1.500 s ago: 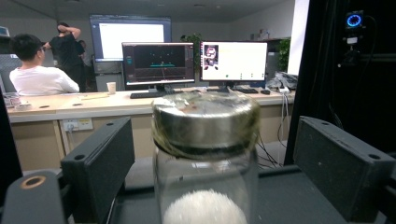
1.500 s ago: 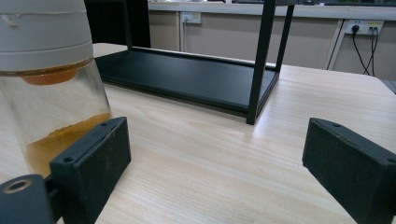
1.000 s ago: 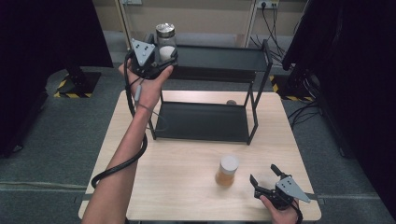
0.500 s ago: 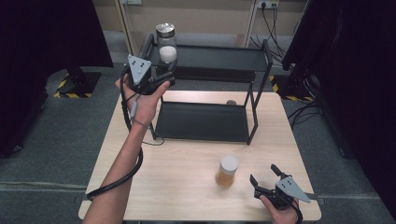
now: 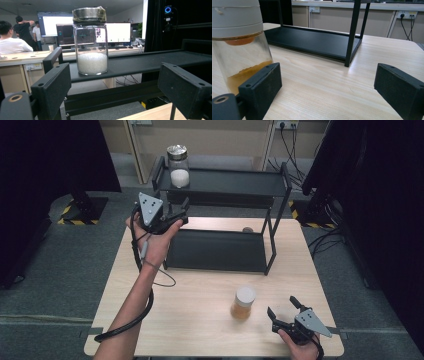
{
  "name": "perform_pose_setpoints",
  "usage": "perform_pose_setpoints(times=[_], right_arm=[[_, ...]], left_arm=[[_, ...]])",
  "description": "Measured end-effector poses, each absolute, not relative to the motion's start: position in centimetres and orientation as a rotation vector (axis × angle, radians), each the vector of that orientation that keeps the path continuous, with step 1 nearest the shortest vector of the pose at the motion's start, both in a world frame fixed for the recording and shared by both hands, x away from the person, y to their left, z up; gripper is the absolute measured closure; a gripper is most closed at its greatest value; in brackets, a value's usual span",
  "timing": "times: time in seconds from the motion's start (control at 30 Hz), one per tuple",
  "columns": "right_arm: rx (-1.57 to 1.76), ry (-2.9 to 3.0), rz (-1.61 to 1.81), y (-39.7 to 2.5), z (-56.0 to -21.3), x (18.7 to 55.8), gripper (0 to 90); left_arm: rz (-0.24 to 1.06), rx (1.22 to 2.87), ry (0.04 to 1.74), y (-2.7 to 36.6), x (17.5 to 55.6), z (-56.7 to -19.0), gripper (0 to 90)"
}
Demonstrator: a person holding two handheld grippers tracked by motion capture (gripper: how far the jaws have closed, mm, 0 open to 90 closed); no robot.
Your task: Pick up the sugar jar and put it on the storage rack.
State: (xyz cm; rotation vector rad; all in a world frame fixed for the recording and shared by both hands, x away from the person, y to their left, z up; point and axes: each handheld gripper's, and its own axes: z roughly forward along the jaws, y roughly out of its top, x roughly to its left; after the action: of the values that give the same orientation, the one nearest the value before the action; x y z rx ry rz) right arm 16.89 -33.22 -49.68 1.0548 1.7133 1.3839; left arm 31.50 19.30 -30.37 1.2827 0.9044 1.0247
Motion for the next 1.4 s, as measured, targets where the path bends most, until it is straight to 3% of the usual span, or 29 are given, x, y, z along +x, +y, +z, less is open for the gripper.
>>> perform_pose_setpoints(times=[1.4], right_arm=[[1.049,1.719,1.383,-33.0,-49.7,17.0,7.7]], left_arm=[[0.985,1.333,0.904,20.3,28.7,-37.0,10.2]])
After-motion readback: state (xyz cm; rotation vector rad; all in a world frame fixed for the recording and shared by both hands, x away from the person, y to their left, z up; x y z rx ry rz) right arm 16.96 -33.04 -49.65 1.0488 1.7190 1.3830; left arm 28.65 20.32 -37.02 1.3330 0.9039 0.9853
